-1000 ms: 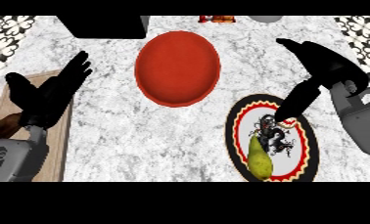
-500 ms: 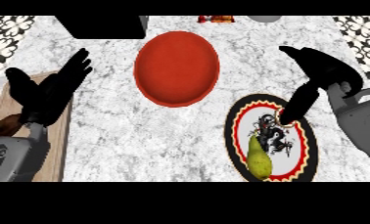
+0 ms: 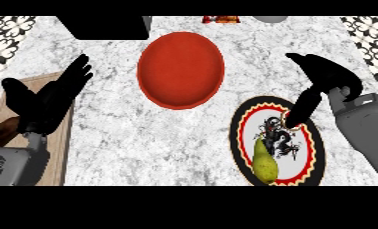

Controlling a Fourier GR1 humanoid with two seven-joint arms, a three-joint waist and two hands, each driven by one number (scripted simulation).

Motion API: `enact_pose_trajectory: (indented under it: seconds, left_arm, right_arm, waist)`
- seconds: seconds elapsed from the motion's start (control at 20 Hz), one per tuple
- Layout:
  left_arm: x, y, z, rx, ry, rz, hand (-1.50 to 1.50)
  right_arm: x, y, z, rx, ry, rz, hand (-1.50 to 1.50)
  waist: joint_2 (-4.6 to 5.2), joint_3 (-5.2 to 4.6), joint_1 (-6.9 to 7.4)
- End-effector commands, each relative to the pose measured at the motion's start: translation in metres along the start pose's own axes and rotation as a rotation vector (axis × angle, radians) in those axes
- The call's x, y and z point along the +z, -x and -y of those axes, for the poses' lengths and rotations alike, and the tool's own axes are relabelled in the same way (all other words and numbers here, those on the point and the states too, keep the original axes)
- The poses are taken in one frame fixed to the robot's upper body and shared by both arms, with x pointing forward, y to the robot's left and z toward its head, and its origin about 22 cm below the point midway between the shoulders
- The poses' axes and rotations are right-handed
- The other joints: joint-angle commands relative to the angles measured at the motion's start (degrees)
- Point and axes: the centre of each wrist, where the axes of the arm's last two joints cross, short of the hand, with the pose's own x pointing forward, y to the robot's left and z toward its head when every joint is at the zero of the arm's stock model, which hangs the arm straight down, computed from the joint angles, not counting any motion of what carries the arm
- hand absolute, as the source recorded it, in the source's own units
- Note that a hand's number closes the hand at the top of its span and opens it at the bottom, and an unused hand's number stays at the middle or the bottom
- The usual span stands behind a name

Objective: Pick the cupcake from the plate and place it in the bowl

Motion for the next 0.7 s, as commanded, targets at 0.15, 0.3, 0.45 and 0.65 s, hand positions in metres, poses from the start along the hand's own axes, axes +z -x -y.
enact_pose_trajectory:
  seconds: [0.15, 0.3, 0.45, 0.65]
  left_arm:
    - [0.007, -0.004, -0.002, 0.004, 0.002, -0.008, 0.00]
    - [-0.012, -0.002, 0.006, -0.015, -0.001, 0.015, 0.00]
    - [0.006, 0.000, 0.007, -0.003, -0.007, 0.009, 0.00]
    - [-0.004, -0.013, 0.009, 0.000, 0.008, -0.002, 0.00]
  right_arm:
    - [-0.022, -0.001, -0.007, 0.018, -0.053, -0.108, -1.50]
    - [-0.026, 0.010, -0.022, 0.037, -0.058, -0.109, -1.50]
    - [-0.035, -0.004, -0.019, 0.028, -0.087, -0.144, -1.50]
    - [-0.045, 0.005, -0.029, 0.047, -0.083, -0.143, -1.50]
  waist:
    - [0.03, 0.01, 0.15]
    - [0.09, 0.00, -0.31]
    - [0.02, 0.00, 0.23]
    - [0.06, 0.01, 0.04]
